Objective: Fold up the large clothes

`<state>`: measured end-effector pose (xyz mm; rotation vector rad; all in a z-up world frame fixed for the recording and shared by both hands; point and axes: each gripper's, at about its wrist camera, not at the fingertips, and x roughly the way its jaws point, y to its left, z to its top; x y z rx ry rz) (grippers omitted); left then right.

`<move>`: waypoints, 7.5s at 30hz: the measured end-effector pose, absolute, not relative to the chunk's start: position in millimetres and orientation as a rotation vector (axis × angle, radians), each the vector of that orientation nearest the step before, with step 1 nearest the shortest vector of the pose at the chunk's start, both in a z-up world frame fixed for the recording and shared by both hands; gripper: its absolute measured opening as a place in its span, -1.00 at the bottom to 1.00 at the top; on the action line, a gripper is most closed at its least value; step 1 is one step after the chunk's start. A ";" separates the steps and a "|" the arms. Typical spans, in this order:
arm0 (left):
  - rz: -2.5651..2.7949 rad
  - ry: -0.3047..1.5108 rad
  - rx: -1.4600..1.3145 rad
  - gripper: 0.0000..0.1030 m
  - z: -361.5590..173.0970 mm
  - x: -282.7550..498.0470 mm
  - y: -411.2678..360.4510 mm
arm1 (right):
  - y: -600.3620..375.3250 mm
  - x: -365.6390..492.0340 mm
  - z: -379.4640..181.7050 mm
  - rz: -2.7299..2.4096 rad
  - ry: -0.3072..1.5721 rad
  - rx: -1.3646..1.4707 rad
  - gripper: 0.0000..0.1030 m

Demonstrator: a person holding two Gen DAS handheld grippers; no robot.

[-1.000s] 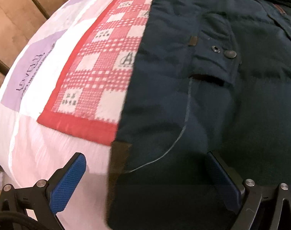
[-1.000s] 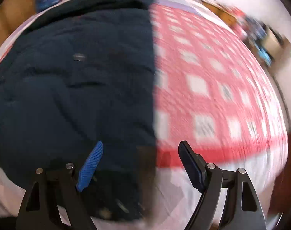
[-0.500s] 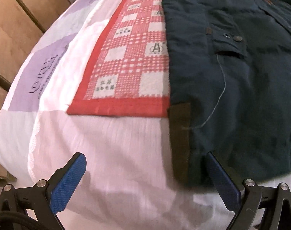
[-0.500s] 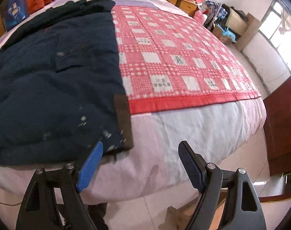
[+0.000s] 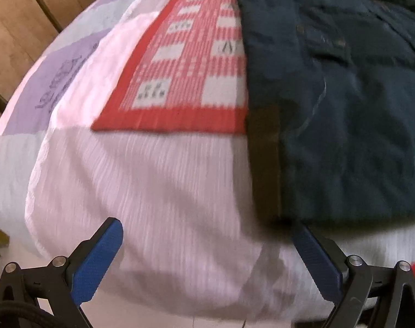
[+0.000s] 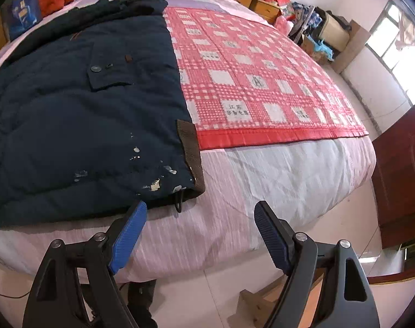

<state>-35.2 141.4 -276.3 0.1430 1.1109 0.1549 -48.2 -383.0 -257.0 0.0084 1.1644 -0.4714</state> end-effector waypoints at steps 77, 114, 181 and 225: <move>-0.009 1.115 0.050 -0.70 -271.4 10.1 130.7 | -428.4 2.4 -255.6 -0.354 1.032 0.169 -0.65; -0.080 1.134 0.029 -0.71 -209.9 -42.2 137.3 | -426.8 -33.5 -183.1 -0.280 1.059 0.111 -0.73; 0.047 1.358 0.003 -0.58 -265.3 460.0 98.9 | -512.8 463.2 -242.3 -0.328 1.203 0.162 -0.74; -0.228 1.189 0.004 0.66 -155.0 454.4 76.8 | -491.4 445.0 -141.9 -0.048 0.923 0.039 0.47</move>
